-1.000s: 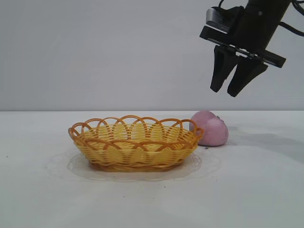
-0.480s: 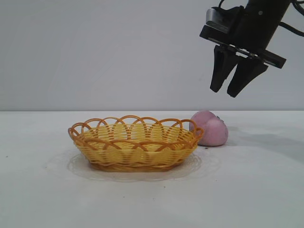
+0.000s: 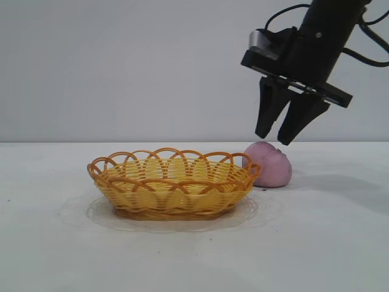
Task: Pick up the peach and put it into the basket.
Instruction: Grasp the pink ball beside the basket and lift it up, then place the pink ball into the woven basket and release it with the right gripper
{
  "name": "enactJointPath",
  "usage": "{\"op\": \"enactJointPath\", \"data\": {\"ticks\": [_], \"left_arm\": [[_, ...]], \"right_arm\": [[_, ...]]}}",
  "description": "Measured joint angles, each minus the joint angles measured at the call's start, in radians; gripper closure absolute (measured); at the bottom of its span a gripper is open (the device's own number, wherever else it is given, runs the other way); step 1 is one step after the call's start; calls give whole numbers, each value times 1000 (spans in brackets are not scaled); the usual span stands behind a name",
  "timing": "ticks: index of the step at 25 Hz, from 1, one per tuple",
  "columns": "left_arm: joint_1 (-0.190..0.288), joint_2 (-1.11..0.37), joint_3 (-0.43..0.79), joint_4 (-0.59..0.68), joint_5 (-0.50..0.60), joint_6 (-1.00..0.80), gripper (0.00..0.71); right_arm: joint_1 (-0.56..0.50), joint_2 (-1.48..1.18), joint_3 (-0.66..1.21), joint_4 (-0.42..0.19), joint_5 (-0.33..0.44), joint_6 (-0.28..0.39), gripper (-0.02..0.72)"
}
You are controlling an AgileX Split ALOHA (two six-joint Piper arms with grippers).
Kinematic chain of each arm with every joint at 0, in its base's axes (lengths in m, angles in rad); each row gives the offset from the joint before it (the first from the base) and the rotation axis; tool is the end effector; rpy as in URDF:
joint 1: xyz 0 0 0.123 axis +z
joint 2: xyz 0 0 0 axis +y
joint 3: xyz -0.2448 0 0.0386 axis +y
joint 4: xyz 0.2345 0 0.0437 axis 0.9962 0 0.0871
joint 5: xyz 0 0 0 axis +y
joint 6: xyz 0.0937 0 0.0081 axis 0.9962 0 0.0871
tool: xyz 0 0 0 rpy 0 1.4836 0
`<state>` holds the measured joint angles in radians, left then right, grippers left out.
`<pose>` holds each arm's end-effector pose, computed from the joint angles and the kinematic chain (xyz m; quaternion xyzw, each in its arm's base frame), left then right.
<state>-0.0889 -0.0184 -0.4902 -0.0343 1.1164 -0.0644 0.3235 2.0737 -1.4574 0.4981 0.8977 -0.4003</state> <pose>0.0193 -0.0046 0.2626 0.0118 0.8651 -0.0554 0.4984 0.3551 0.1561 0.1336 -0.2119 0.9534 0.2005 0.0775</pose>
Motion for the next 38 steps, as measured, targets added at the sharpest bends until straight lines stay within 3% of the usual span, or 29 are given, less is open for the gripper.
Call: {"op": "enactJointPath", "data": {"ticks": [3,6,9,14,17,23,28,38], "left_arm": [[0,0,0,-1,0,6,362],[0,0,0,-1,0,7,362],[0,0,0,-1,0,8,362],[0,0,0,-1,0,8,362],[0,0,0,-2,0,8,362],[0,0,0,-2,0,8,362],[0,0,0,0,0,8,362],[0,0,0,0,0,8,362]], "right_arm": [[16,34,0,4,-30,0,422],[16,64,-2,10,-65,-4,591],[18,50,-6,16,-82,-8,703],[35,-119,-4,1,-72,-27,703],[76,-243,-4,10,9,-31,703],[212,-291,-4,49,102,-8,703],[282,-245,-4,52,80,18,703],[289,-39,-4,48,52,25,703]]}}
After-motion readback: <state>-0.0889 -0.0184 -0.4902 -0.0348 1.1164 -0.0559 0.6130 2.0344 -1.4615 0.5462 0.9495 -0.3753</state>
